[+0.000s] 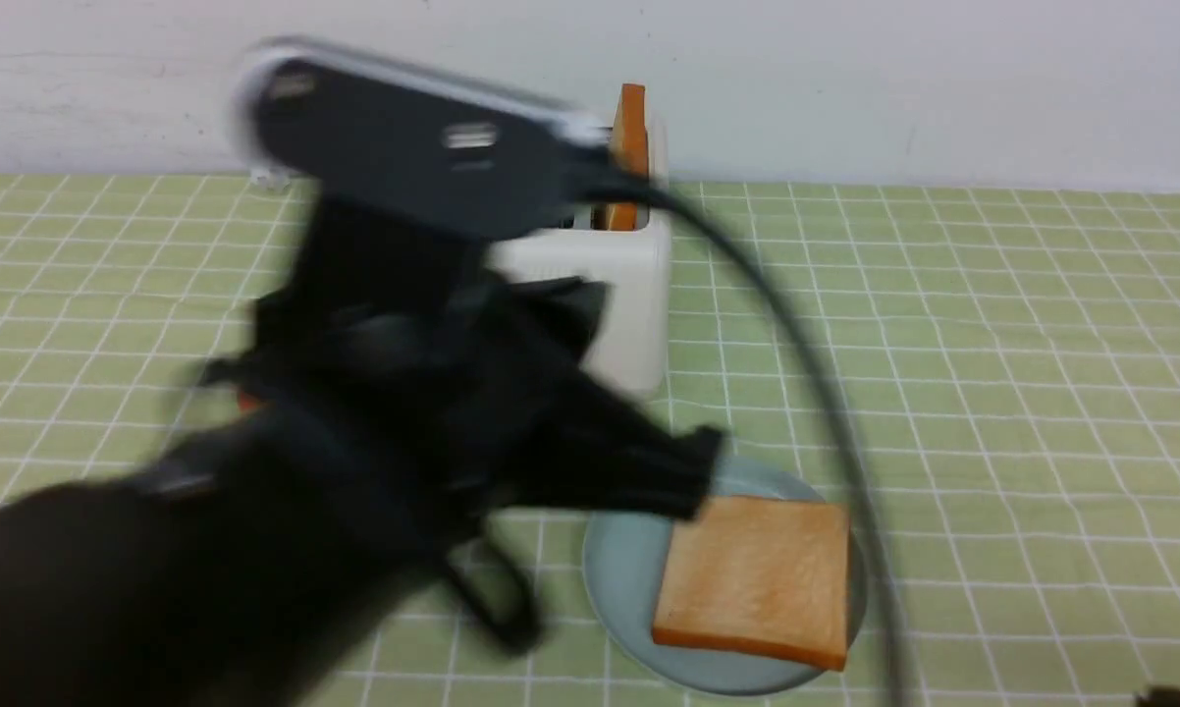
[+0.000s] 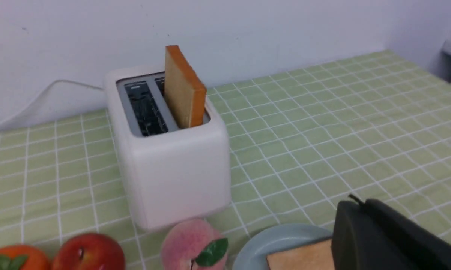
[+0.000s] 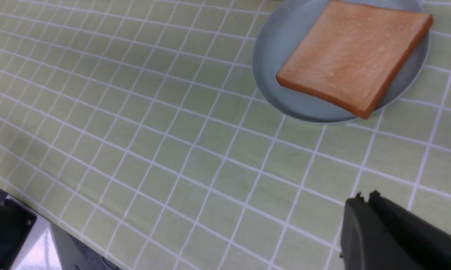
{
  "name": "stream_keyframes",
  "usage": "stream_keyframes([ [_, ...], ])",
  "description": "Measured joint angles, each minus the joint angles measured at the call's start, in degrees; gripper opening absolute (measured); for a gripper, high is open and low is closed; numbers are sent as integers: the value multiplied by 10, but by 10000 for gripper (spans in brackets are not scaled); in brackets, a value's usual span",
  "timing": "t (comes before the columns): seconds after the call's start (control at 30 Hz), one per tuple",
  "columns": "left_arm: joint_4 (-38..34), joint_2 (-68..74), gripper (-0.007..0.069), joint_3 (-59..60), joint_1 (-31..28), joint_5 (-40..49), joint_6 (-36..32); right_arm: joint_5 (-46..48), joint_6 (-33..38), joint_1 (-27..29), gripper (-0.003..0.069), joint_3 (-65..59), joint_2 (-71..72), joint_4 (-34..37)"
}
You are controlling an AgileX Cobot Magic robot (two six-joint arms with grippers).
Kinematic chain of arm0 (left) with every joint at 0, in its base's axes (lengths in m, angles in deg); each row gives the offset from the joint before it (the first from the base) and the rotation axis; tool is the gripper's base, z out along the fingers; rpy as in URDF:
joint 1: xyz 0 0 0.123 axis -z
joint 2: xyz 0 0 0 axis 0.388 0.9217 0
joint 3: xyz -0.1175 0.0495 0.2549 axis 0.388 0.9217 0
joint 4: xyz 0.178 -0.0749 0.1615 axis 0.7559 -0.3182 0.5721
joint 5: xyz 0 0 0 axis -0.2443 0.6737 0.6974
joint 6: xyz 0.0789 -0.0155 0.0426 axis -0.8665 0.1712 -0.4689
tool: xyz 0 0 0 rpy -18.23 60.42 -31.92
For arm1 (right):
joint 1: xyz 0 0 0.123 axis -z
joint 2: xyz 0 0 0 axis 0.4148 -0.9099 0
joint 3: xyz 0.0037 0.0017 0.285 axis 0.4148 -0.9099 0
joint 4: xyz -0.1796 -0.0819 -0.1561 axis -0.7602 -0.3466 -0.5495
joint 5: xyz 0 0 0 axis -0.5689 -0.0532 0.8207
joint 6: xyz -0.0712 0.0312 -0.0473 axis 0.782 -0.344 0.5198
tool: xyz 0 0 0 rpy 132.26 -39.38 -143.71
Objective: Take toasted bread from bread machine on green coffee tablecloth place on plate.
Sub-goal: 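Grasp the toast slice in the toaster and pull it up out of the slot with the right gripper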
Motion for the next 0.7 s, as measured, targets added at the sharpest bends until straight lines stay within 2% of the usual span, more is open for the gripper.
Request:
stream_keyframes([
  [0.07,-1,-29,-13,23,0,8,12,-11,13,0,17,0,-21,14],
  [0.17,-1,-143,-13,107,0,60,24,-37,54,0,17,21,-93,43],
  [0.27,-1,-213,-13,159,0,119,24,-43,66,-2,17,65,-150,49],
  [0.4,-1,-279,-13,204,0,158,25,-59,71,-33,17,131,-217,49],
  [0.53,-1,-299,-13,238,0,175,28,-109,55,-133,17,220,-304,22],
  [0.57,-1,-299,-13,239,0,175,28,-115,54,-139,17,224,-313,19],
  [0.67,-1,-299,-13,244,0,194,28,-180,13,-225,17,297,-387,-44],
  [0.7,-1,-299,-13,244,0,195,28,-187,8,-228,17,302,-392,-51],
])
